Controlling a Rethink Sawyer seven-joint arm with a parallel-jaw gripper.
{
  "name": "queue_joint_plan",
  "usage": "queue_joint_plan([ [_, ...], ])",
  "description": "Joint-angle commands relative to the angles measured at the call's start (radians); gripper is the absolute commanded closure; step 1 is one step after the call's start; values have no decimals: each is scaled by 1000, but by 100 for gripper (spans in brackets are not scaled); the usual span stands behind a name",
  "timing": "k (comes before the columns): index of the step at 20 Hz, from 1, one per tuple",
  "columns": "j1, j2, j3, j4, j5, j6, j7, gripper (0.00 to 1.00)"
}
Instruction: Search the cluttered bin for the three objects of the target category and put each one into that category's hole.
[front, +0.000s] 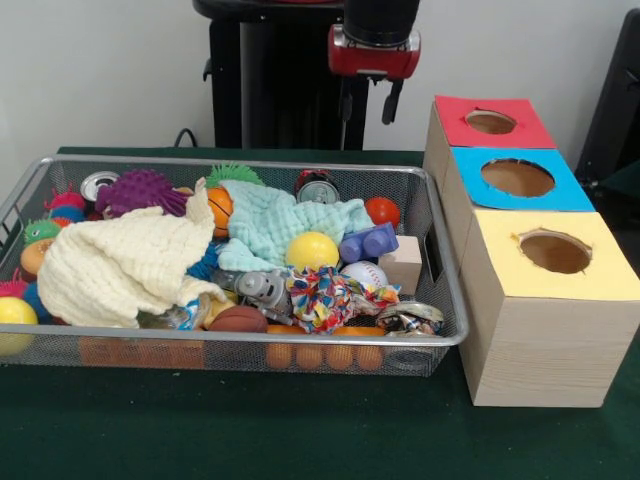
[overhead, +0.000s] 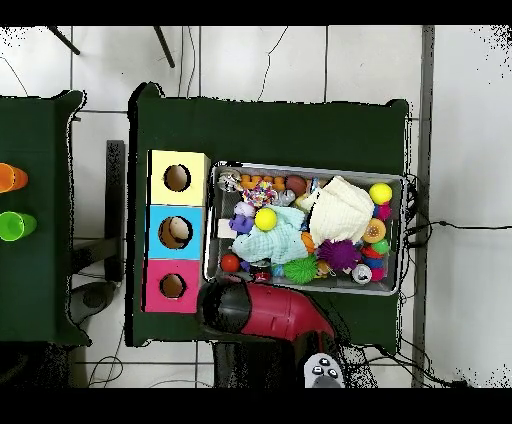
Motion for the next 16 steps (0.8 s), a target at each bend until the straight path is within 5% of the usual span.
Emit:
queue_joint_plan([
  [1,-51,117,27,-144,-24,94,82,0],
  [16,-25,131,-69,-190,-78,40,95,0],
])
